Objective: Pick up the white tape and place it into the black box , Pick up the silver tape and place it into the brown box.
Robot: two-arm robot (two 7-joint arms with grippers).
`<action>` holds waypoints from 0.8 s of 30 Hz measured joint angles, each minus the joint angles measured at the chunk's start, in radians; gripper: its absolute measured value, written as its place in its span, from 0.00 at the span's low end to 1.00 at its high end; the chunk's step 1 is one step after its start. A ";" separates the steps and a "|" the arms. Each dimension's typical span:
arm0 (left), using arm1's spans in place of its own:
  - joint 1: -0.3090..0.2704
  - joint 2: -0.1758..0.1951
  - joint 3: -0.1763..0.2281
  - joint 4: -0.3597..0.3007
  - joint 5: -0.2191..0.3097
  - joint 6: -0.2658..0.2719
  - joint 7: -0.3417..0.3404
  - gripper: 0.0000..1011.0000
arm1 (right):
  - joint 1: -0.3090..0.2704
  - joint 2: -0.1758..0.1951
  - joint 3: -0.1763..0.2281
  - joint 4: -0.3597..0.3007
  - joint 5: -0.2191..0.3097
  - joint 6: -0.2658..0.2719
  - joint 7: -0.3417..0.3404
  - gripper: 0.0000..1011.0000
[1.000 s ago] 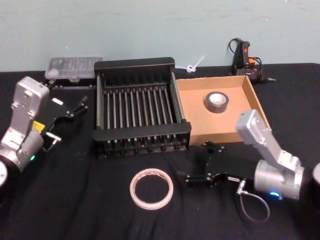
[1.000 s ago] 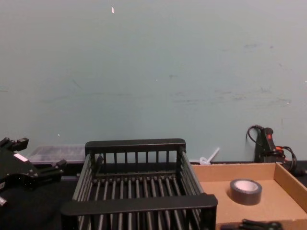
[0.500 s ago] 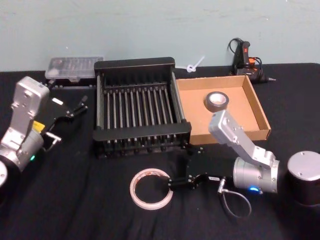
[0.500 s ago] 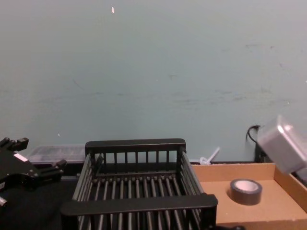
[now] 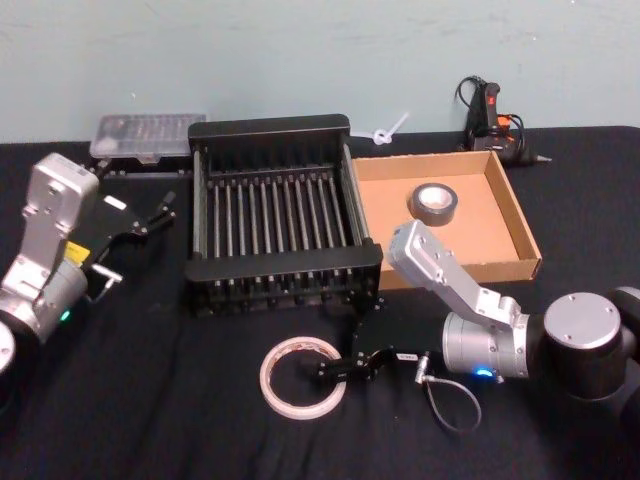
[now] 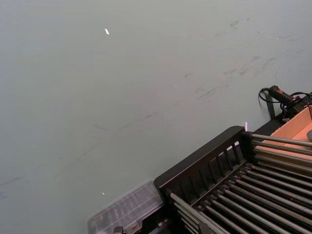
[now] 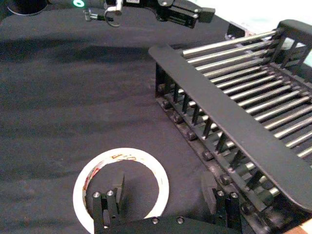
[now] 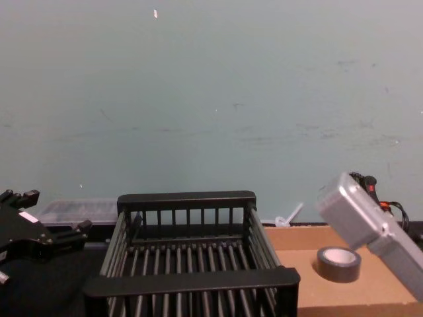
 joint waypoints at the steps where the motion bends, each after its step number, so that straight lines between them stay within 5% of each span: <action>1: 0.000 0.000 0.000 0.000 0.000 0.000 0.000 0.99 | 0.002 -0.002 -0.002 0.003 0.000 0.001 0.001 0.99; 24: 0.000 0.000 0.000 0.000 0.000 0.000 0.000 0.99 | 0.017 -0.014 -0.035 0.030 0.003 0.026 0.004 0.99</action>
